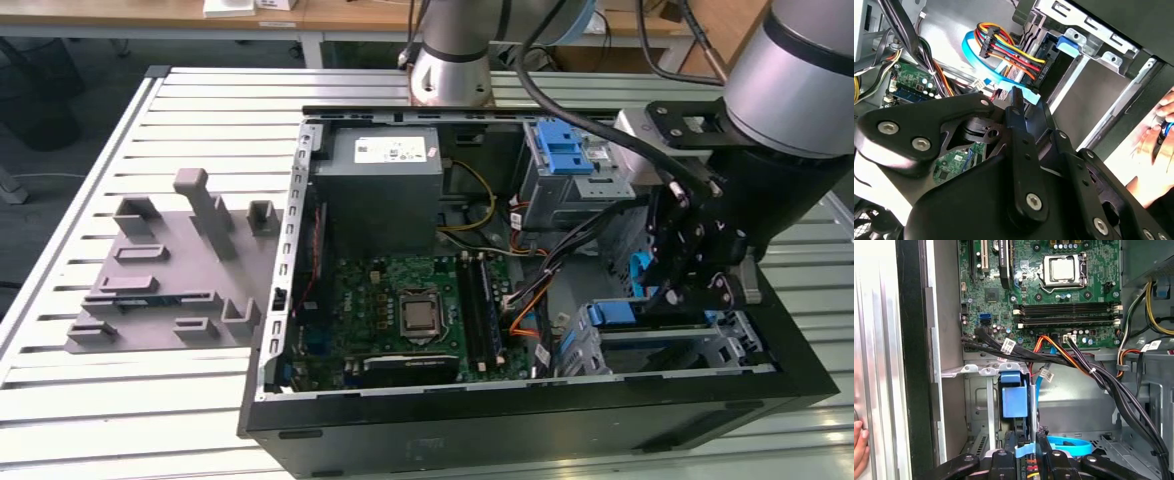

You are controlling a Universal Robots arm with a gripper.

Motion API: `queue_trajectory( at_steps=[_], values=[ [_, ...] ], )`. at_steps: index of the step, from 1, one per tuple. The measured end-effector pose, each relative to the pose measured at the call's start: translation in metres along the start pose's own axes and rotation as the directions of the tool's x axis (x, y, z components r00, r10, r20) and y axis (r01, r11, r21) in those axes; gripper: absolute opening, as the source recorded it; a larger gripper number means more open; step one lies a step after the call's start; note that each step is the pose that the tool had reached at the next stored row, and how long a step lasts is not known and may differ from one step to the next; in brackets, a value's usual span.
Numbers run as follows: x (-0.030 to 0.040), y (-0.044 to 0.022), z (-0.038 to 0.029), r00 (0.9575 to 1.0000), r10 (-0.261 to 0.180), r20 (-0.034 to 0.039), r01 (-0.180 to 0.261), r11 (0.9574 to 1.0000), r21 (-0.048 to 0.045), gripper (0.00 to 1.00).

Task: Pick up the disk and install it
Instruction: 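Insert the second disk wire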

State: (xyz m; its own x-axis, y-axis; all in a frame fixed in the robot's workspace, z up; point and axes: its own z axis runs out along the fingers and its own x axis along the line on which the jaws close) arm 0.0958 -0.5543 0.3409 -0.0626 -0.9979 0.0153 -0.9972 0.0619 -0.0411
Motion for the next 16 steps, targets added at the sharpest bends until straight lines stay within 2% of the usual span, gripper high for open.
queue_trajectory(
  at_steps=[10,13,16],
  values=[
    [-0.0002,-0.0003,-0.0084,1.0,0.0,0.0002,0.0,1.0,0.0,0.29],
    [-0.0002,-0.0003,-0.0084,1.0,0.0,0.0004,0.0,1.0,0.0,0.11],
    [-0.0002,-0.0003,-0.0087,1.0,0.0,0.0001,0.0,1.0,0.0,0.11]
  ],
)
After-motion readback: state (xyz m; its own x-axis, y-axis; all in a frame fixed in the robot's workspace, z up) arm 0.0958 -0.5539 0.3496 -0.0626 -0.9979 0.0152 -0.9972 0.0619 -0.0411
